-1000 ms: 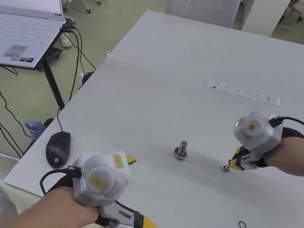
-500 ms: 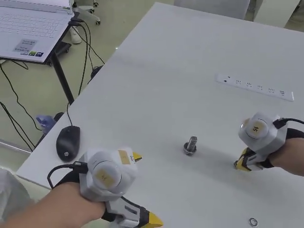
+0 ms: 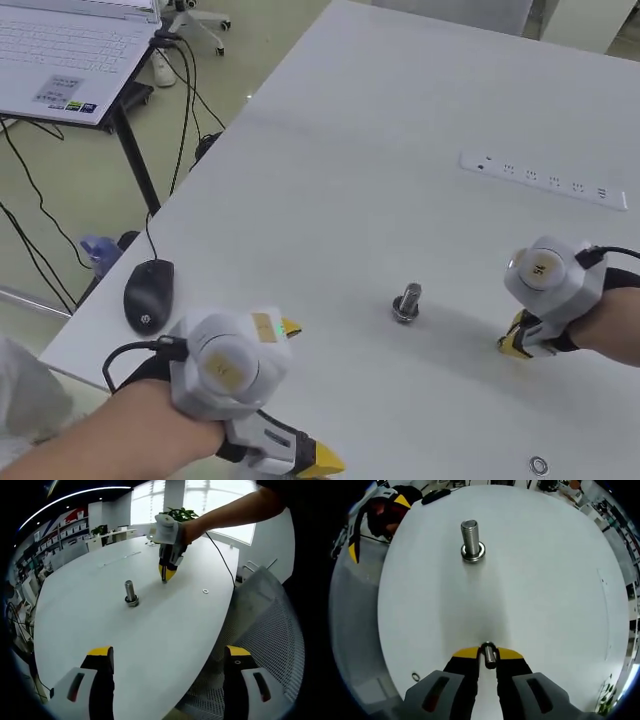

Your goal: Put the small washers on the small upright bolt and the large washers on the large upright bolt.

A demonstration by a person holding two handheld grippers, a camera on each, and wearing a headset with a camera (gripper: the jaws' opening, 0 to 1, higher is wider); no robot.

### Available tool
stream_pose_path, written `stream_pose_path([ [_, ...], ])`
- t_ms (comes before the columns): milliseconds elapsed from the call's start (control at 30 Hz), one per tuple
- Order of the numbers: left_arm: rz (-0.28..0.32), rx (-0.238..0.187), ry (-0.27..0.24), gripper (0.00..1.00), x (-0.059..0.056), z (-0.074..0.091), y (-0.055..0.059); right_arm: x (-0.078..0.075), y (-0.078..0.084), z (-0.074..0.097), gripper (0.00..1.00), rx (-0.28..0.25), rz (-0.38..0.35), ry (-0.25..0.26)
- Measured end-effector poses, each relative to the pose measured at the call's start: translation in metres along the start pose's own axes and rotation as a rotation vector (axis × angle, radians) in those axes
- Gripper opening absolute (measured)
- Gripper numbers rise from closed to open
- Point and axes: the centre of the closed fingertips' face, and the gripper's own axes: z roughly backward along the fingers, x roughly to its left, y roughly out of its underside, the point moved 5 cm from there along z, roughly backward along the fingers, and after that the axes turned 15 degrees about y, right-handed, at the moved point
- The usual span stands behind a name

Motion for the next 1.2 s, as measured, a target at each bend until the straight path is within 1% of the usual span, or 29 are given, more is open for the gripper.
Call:
stream_pose_path([
  [167,-0.002,-0.001,0.000,0.91,0.000,0.000,0.000,0.000,-0.001,0.000,0.14,0.000,0.003,0.003],
  [367,-0.008,0.000,-0.002,0.91,-0.001,0.001,0.000,-0.001,-0.003,0.000,0.18,-0.007,-0.009,0.010],
  [467,-0.008,-0.004,0.000,0.91,-0.001,0.002,0.000,-0.002,-0.004,0.002,0.19,-0.009,-0.012,0.009],
  [533,-0.012,0.003,-0.001,0.91,-0.001,0.003,0.001,-0.003,-0.004,0.006,0.20,-0.010,-0.012,0.008],
  [833,-0.033,0.005,0.009,0.90,-0.005,0.004,-0.002,-0.006,-0.007,0.031,0.20,-0.031,-0.021,0.033],
  [900,-0.037,0.005,0.011,0.90,-0.005,0.005,-0.003,-0.008,-0.008,0.037,0.20,-0.046,-0.044,0.039],
  [967,-0.032,-0.008,0.013,0.90,-0.004,0.007,-0.006,-0.009,-0.009,0.043,0.20,-0.058,-0.064,0.042],
  [1033,-0.035,-0.015,0.012,0.90,-0.003,0.010,-0.009,-0.009,-0.008,0.050,0.20,-0.064,-0.067,0.047],
  [1200,-0.056,-0.007,0.011,0.90,-0.002,0.014,-0.012,-0.006,-0.004,0.065,0.20,-0.085,-0.075,0.064],
])
